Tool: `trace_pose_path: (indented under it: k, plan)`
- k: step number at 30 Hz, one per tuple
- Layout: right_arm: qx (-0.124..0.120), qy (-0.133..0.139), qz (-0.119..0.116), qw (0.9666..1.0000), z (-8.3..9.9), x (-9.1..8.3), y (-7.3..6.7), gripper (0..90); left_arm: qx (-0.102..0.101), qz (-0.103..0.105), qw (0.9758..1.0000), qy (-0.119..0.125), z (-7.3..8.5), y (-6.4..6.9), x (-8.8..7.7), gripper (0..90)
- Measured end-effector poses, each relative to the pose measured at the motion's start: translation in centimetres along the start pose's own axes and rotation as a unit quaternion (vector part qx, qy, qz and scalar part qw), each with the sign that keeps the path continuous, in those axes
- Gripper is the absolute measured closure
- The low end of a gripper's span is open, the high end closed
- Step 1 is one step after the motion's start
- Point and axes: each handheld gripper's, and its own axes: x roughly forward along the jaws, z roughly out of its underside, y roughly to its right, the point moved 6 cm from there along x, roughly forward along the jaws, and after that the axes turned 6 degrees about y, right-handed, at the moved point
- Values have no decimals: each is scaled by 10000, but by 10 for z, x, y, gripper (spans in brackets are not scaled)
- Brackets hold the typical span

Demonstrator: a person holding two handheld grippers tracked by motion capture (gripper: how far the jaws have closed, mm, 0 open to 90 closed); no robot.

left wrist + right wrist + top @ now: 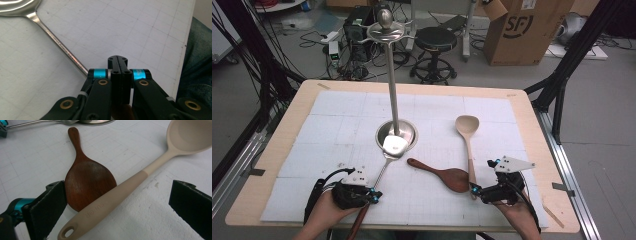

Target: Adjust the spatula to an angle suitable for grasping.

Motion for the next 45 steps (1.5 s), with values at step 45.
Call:
trace_pose_path:
  k: [45]
  plan:
    - [-48, -32, -18, 10000, 1, 1, -1, 6, -361, -513, 9980, -14, 14, -42, -25, 898]
